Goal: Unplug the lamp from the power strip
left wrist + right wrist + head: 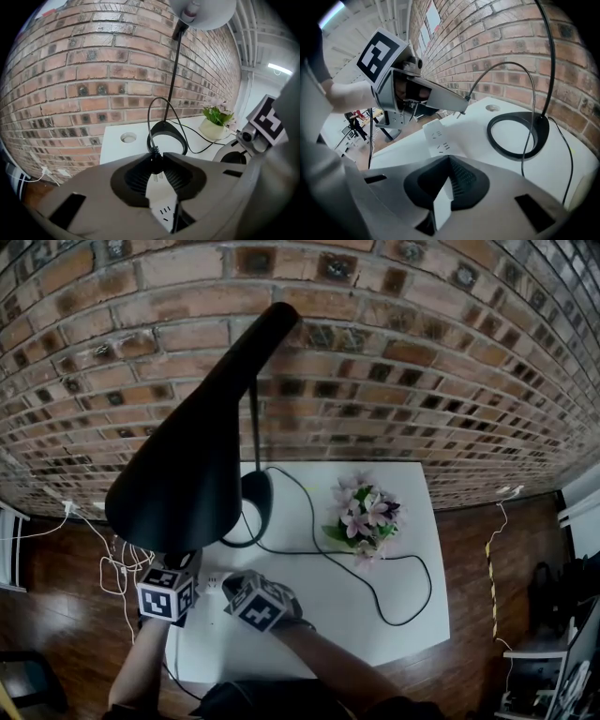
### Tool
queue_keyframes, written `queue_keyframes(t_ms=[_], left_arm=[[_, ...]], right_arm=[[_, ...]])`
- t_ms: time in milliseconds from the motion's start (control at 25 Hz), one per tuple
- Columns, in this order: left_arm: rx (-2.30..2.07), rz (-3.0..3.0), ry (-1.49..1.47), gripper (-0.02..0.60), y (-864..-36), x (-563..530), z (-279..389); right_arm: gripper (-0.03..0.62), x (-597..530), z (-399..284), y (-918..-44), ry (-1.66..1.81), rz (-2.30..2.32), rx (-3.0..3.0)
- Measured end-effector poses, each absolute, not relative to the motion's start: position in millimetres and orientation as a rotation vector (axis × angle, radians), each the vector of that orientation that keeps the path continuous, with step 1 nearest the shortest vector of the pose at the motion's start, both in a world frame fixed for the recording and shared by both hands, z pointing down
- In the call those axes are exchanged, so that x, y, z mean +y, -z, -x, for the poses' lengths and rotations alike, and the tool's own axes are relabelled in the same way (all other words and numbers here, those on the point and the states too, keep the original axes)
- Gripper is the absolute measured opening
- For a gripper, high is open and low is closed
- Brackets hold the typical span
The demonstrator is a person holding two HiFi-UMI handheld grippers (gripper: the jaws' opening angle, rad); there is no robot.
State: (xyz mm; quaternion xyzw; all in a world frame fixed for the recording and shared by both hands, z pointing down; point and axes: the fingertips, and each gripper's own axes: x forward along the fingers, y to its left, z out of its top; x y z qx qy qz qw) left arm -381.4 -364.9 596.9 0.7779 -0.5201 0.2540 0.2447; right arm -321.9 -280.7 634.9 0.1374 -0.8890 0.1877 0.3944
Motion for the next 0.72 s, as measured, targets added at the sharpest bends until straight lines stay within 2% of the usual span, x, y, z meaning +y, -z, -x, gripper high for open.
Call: queue_keyframes(t_ms=[400, 720], left_arm=[[-1.376, -2.076, -0.752, 0.092, -622.6, -366.7, 381.4], [-1.374, -2.107, -0.716, 0.11, -610.1, -370.8, 379.0]], right_arm=[[-0.007, -281.0, 322.7, -634.2, -0.477, -0.339, -2.244], [-0.008, -280.3, 322.4, -634.9, -0.472, -0.338, -2.24]])
